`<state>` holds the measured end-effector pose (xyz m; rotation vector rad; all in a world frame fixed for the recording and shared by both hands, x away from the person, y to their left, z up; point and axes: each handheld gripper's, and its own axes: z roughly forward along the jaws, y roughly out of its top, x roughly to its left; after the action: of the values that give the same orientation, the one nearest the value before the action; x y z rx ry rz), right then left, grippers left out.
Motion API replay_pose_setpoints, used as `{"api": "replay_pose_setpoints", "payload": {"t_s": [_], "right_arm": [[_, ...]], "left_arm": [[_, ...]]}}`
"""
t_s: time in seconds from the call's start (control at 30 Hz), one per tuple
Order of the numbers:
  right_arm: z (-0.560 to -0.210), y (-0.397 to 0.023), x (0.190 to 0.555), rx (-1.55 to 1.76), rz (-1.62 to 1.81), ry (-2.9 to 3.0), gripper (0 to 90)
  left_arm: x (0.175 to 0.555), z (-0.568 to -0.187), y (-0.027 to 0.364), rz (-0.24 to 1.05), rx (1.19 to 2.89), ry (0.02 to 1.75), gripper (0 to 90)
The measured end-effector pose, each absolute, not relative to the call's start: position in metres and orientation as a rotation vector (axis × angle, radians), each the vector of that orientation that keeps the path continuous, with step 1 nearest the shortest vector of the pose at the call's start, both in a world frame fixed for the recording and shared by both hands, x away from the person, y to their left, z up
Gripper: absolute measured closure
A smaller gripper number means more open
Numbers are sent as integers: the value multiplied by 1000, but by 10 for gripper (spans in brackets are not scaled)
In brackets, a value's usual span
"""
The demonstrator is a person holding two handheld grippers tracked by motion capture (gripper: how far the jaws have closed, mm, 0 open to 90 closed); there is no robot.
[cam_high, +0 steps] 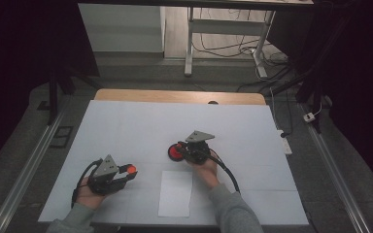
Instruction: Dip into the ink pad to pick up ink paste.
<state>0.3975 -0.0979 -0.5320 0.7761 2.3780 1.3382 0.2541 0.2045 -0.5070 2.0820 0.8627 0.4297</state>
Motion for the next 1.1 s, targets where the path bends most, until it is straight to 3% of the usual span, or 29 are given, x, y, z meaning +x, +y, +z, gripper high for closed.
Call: {"api": "replay_pose_setpoints", "payload": {"t_s": [1.1], "right_arm": [[-502,-121,390,857,1507,2319,725]], "left_arm": [[255,-506,207,435,2069,872,649]]}}
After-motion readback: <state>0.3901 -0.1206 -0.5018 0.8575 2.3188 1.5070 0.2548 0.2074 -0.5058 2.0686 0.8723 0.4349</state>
